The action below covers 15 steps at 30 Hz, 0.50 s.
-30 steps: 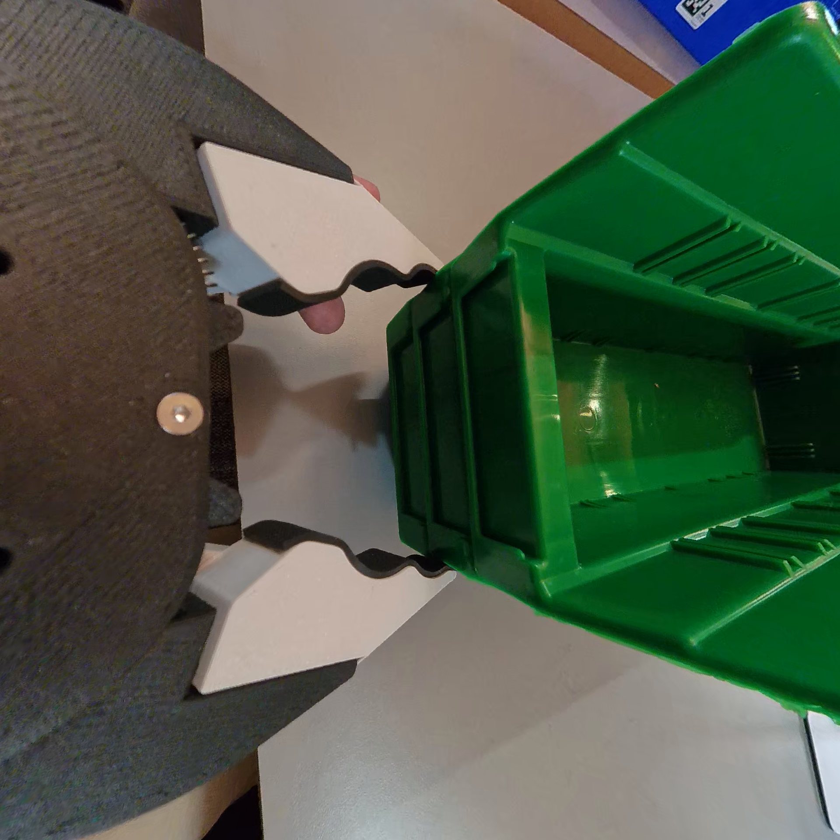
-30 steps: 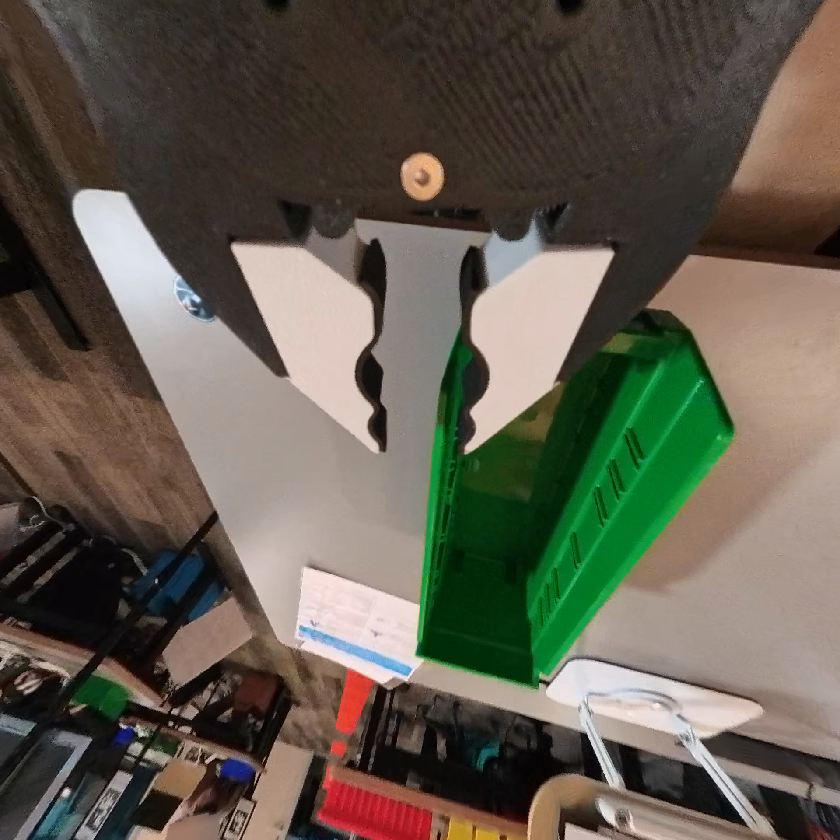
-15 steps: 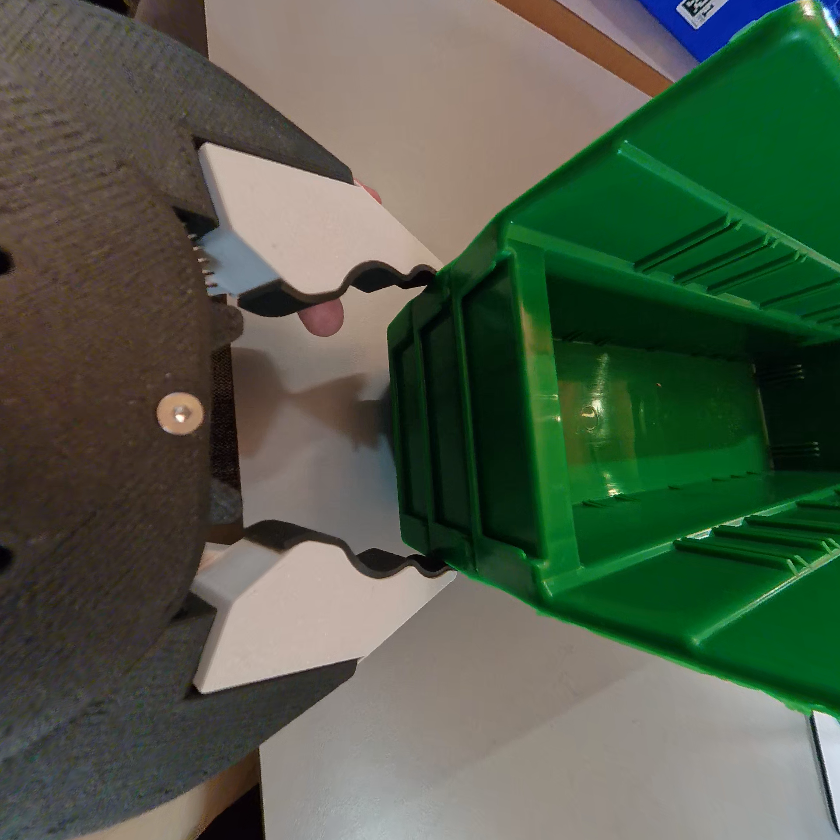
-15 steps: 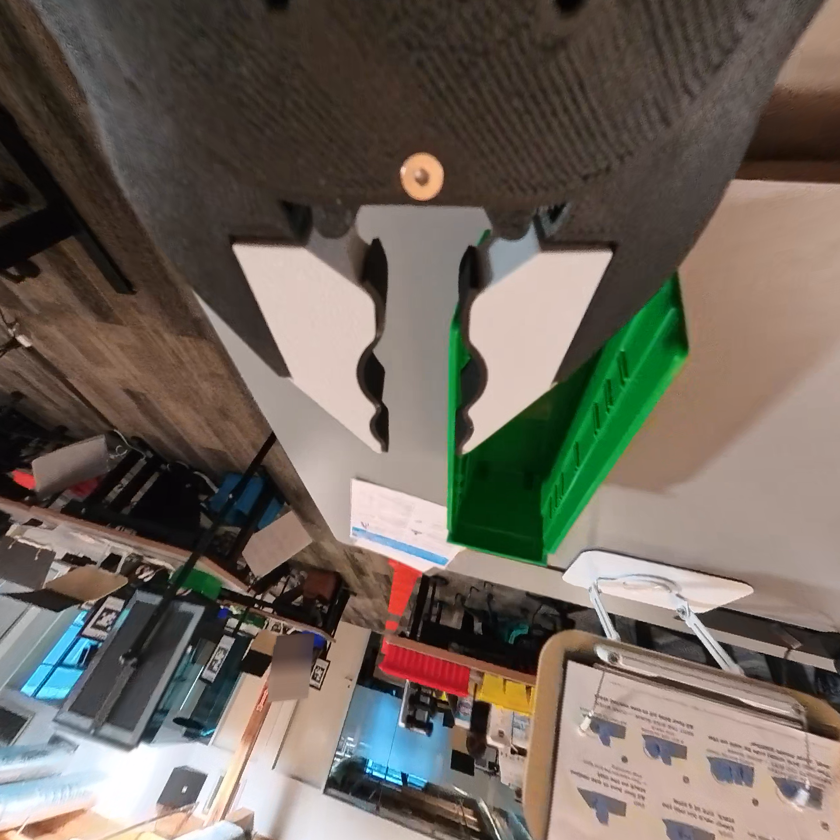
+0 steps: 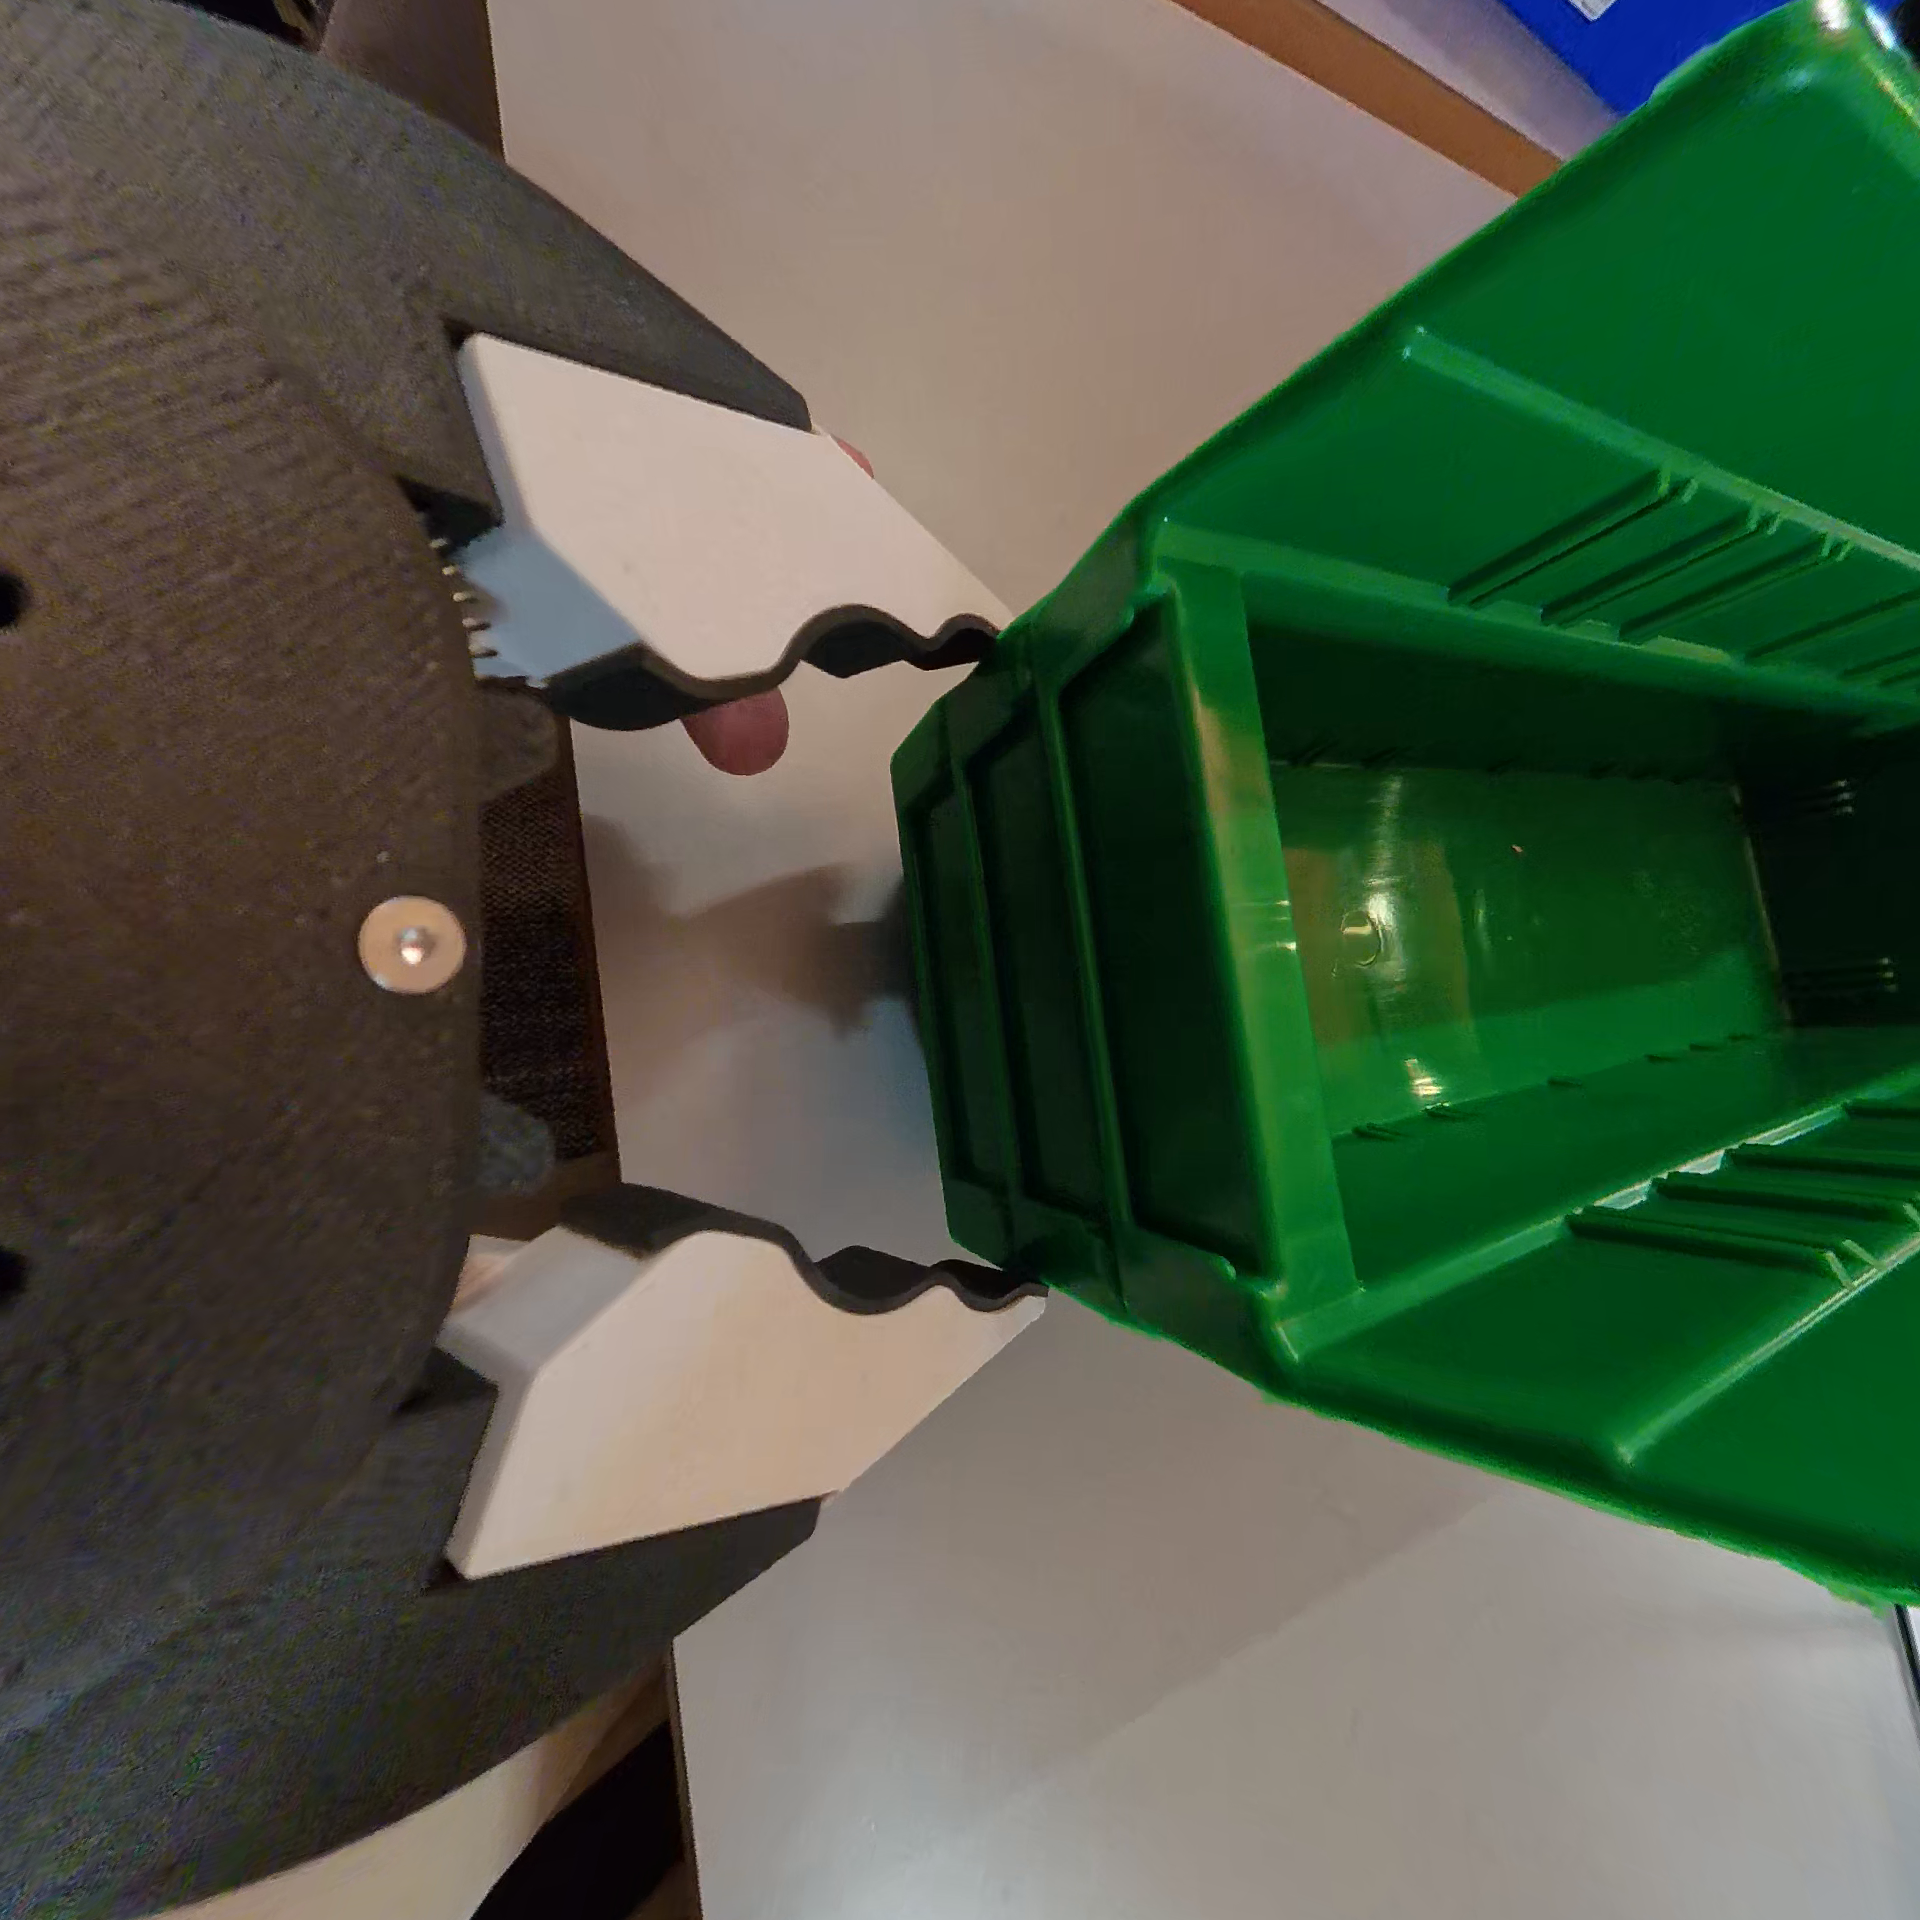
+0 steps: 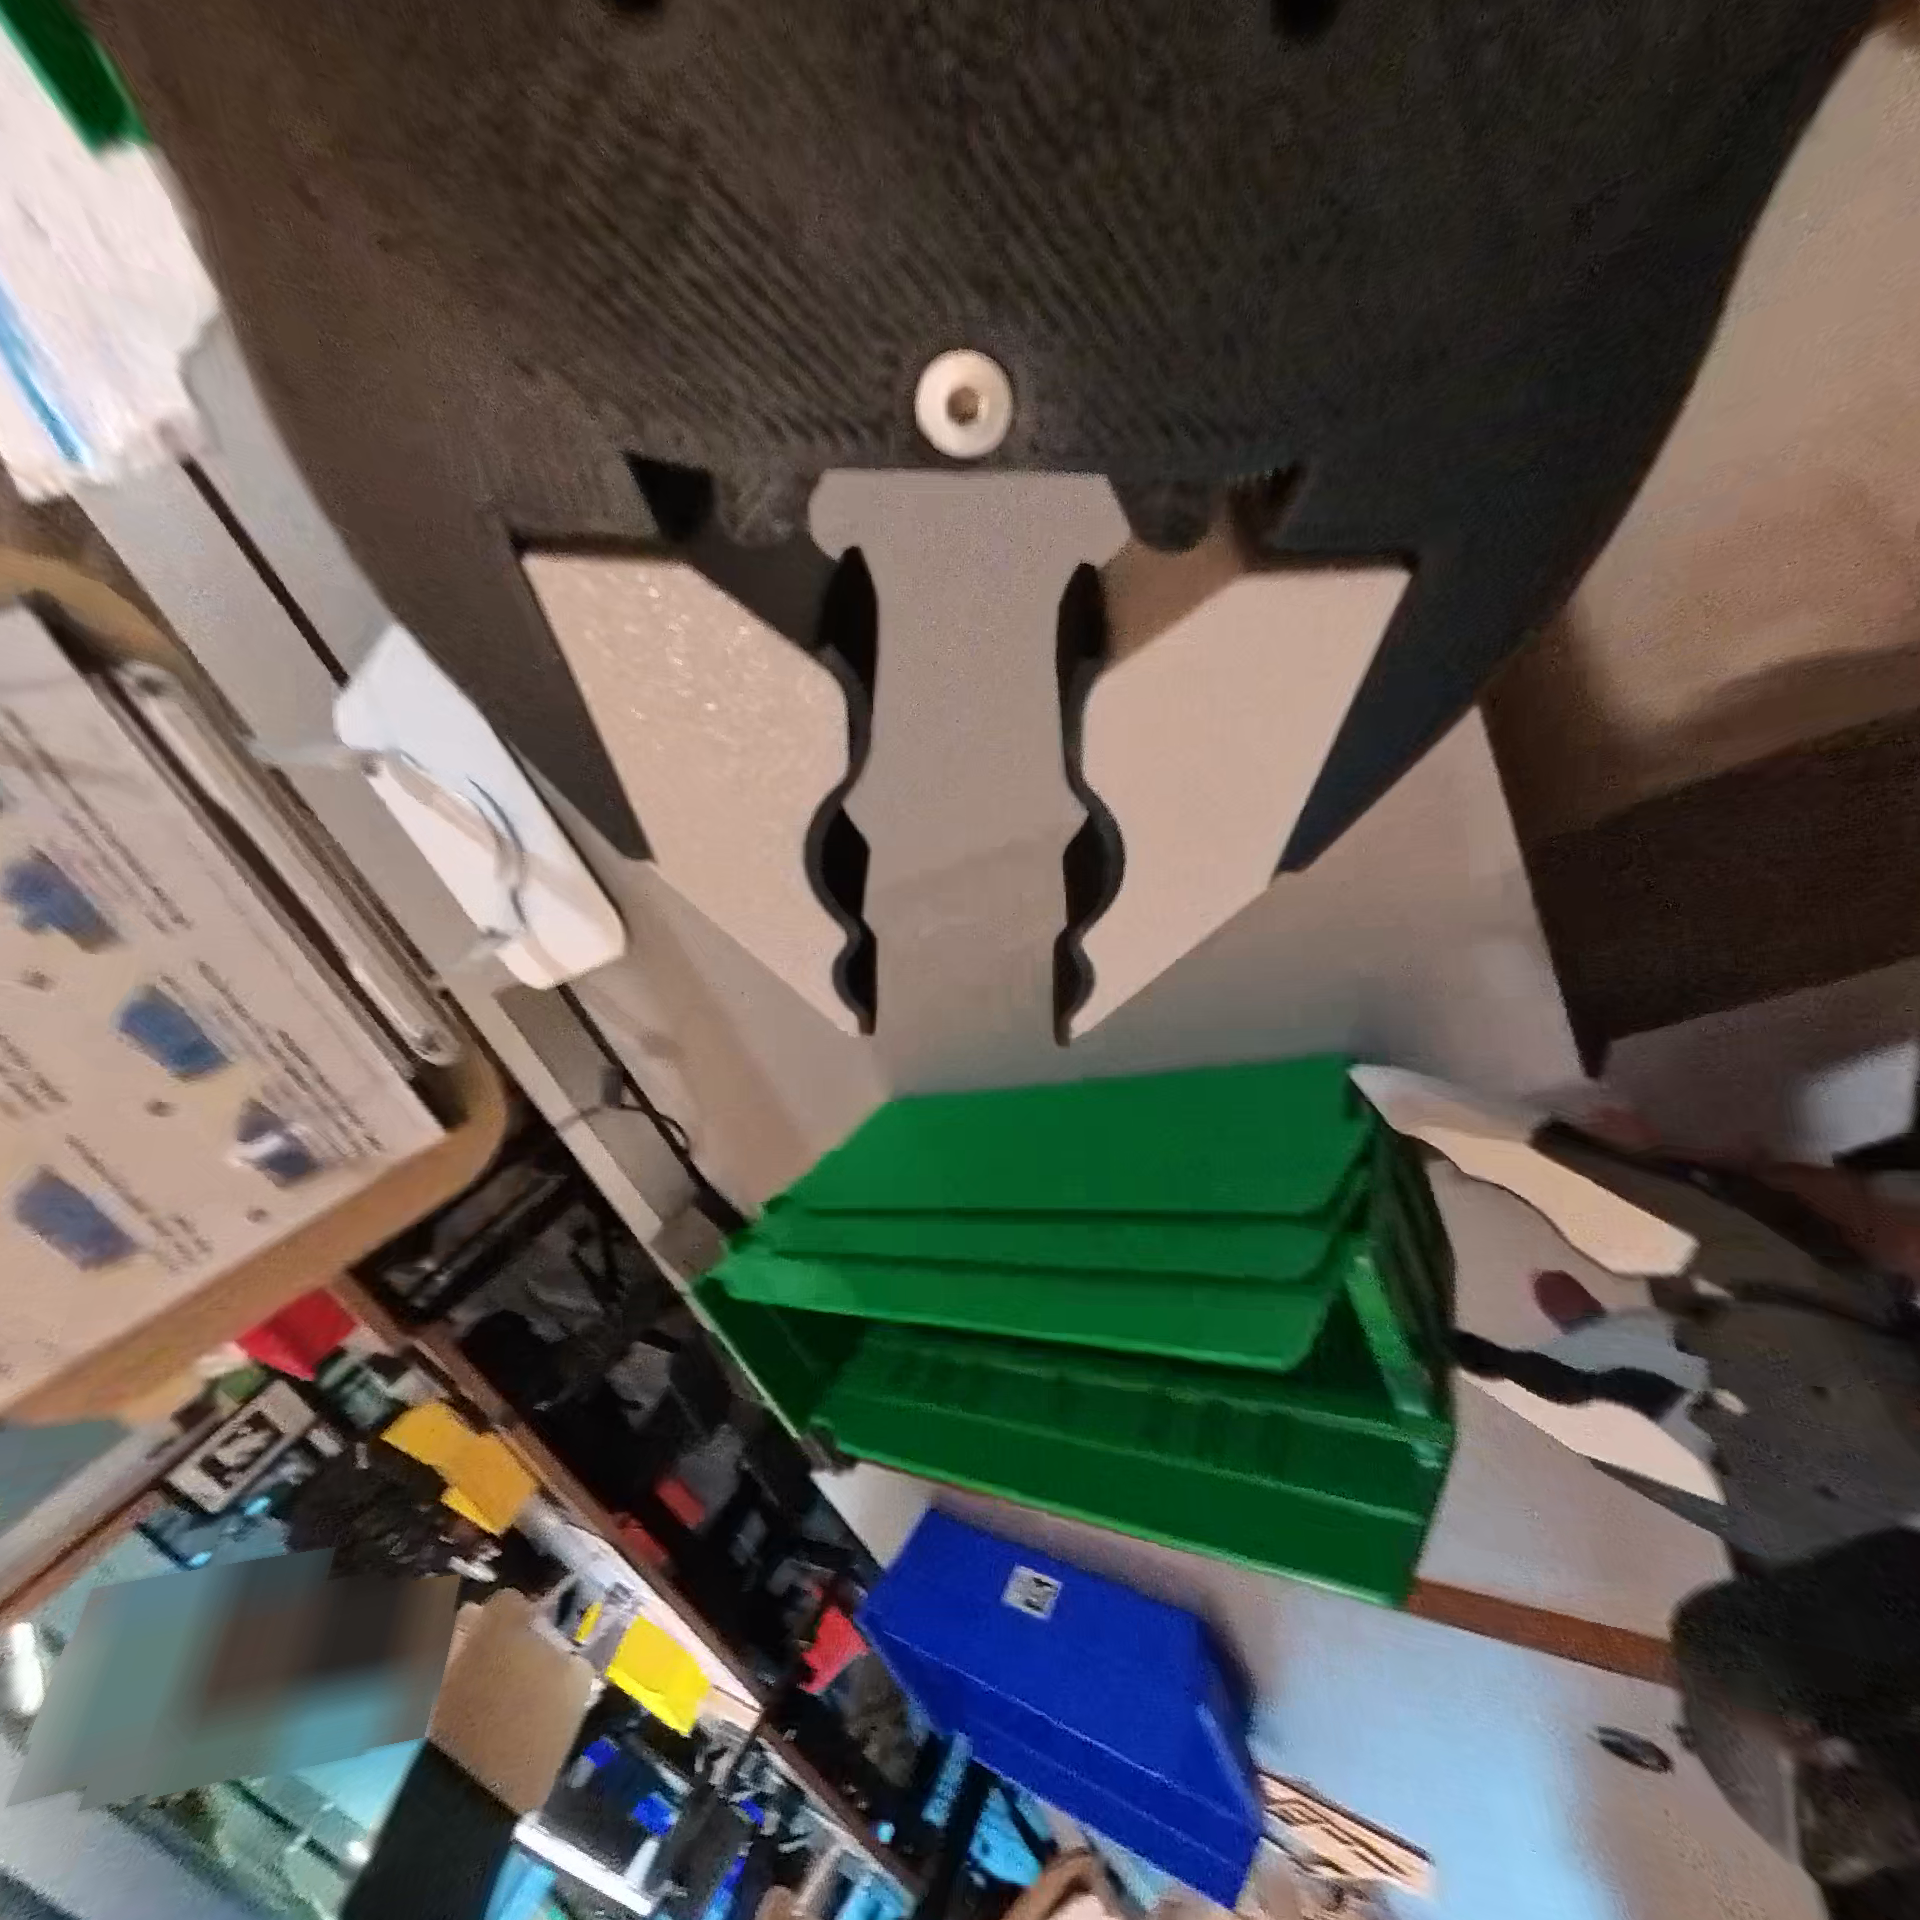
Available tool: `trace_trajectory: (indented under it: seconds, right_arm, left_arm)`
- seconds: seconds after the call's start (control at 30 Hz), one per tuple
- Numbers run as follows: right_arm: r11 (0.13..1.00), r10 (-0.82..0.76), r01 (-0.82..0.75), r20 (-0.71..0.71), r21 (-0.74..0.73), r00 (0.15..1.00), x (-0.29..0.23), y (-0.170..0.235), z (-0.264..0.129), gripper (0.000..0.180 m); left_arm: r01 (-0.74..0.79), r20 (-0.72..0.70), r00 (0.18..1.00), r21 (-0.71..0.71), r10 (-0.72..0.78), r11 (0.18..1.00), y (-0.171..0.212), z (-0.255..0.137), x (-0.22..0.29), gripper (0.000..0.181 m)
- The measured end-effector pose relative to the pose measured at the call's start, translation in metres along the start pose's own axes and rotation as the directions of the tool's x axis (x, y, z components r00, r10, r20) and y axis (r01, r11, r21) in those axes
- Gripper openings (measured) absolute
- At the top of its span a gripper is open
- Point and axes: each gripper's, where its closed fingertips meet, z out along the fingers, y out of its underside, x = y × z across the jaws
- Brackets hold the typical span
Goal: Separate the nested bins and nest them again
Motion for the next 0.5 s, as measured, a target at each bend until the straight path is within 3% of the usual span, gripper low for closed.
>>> trace_trajectory:
  seconds: [0.2,0.5]
  right_arm:
    - [0.996,0.05,-0.061,0.15,0.072,0.987,-0.062,-0.052,0.069,0.036]
    - [0.99,0.074,-0.093,0.17,0.104,0.983,-0.058,-0.056,0.088,0.038]
  left_arm:
    - [0.0,-0.009,1.0,0.01,0.0,1.0,0.0,-0.001,0.0,0.114]
    - [0.017,-0.013,1.0,0.017,-0.017,1.0,-0.001,-0.003,0.0,0.112]
